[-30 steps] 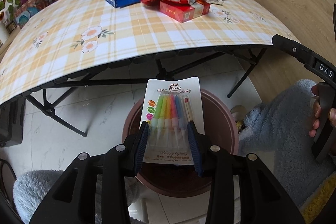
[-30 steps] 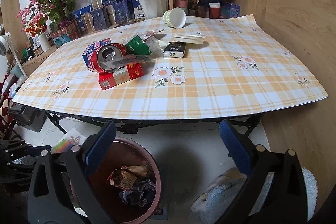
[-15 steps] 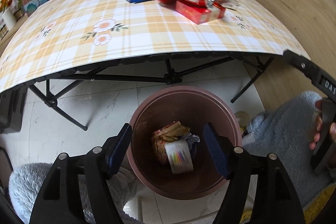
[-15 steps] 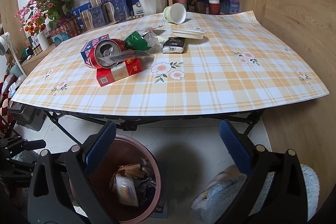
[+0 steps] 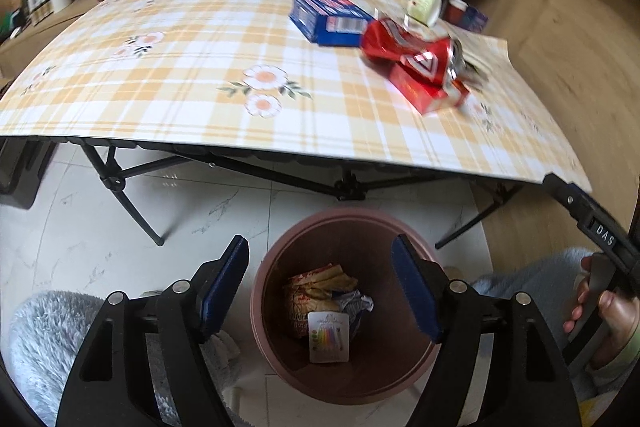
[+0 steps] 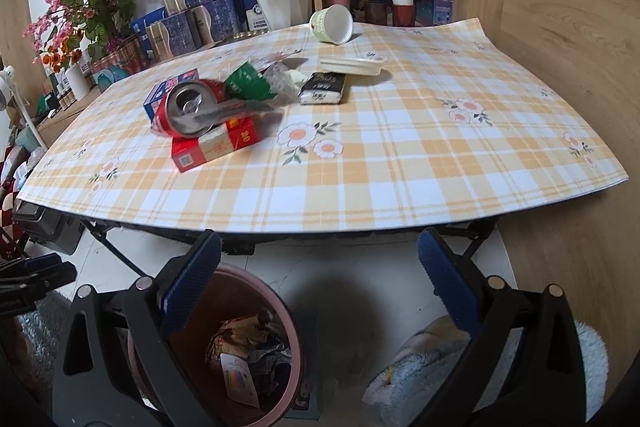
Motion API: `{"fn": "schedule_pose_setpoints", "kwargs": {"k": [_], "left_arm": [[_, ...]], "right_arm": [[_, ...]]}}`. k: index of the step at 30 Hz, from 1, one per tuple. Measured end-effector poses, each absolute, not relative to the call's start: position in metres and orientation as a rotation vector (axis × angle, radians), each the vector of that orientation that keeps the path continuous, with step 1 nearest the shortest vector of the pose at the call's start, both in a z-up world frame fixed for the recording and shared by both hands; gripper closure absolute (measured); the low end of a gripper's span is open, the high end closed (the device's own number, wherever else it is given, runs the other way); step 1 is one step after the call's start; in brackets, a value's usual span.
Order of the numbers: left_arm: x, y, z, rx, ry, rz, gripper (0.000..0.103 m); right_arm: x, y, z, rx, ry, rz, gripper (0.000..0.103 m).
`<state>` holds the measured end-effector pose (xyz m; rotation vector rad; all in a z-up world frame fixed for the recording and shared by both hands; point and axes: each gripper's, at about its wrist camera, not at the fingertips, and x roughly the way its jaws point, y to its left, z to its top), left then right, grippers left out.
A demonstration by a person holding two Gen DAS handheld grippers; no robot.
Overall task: Collect trash
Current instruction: 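Move the left tool to the blue-and-white ice cream box on the table, then grasp the ice cream box with the left tool while the right tool grasps the green paper cup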
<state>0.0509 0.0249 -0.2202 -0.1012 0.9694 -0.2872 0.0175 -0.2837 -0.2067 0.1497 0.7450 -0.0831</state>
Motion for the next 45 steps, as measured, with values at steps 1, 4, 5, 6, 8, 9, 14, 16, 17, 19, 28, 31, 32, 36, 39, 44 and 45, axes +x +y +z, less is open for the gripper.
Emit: {"fn": "schedule_pose_setpoints", "kwargs": {"k": [1,4,5,6,8,9,14,16,17,19,28,31,32,36,39,44,45], "left_arm": [[0.054,0.028,-0.218,-0.114,0.965,-0.28,0.031],[0.063,0.033,-0.214,-0.123,0.957,-0.265,0.03],[0.066,0.034,-0.212,-0.121,0.955,-0.258,0.03],[0.072,0.035,-0.209,-0.121,0.951,-0.253,0.03],[0.081,0.037,-0.201,-0.129,0.938,-0.25,0.03],[0.088,0.038,-0.196,-0.138,0.923,-0.248,0.03],[0.125,0.038,-0.171,-0.155,0.865,-0.257,0.03],[0.145,0.036,-0.161,-0.156,0.843,-0.261,0.03],[0.157,0.035,-0.156,-0.16,0.832,-0.265,0.03],[0.176,0.032,-0.151,-0.164,0.822,-0.27,0.03],[0.264,0.026,-0.144,-0.203,0.775,-0.268,0.03],[0.28,0.035,-0.147,-0.239,0.764,-0.252,0.03],[0.284,0.041,-0.151,-0.261,0.77,-0.24,0.03],[0.296,0.055,-0.166,-0.293,0.805,-0.214,0.03],[0.301,0.063,-0.174,-0.31,0.818,-0.192,0.03],[0.305,0.068,-0.182,-0.348,0.834,-0.196,0.03],[0.306,0.066,-0.183,-0.341,0.838,-0.196,0.03]], "right_arm": [[0.02,-0.286,-0.205,0.148,0.741,-0.086,0.006],[0.028,-0.292,-0.2,0.139,0.734,-0.095,0.006],[0.033,-0.294,-0.197,0.128,0.73,-0.096,0.006],[0.036,-0.296,-0.194,0.119,0.725,-0.095,0.006],[0.045,-0.3,-0.188,0.091,0.708,-0.092,0.006],[0.053,-0.303,-0.182,0.071,0.699,-0.09,0.006],[0.096,-0.318,-0.158,0.02,0.689,-0.047,0.006],[0.129,-0.326,-0.142,-0.009,0.686,-0.012,0.006],[0.145,-0.329,-0.136,-0.019,0.69,0.006,0.006],[0.179,-0.333,-0.124,-0.053,0.698,0.036,0.006],[0.372,-0.308,-0.111,-0.466,0.839,0.162,0.006],[0.439,-0.299,-0.124,-0.566,0.922,0.116,0.006],[0.461,-0.296,-0.135,-0.593,0.993,0.1,0.006],[0.512,-0.28,-0.175,-0.781,1.135,0.048,0.006],[0.538,-0.27,-0.202,-0.855,1.215,0.054,0.006],[0.558,-0.273,-0.223,-0.863,1.337,0.021,0.007],[0.558,-0.275,-0.224,-0.838,1.352,0.027,0.01]]}}
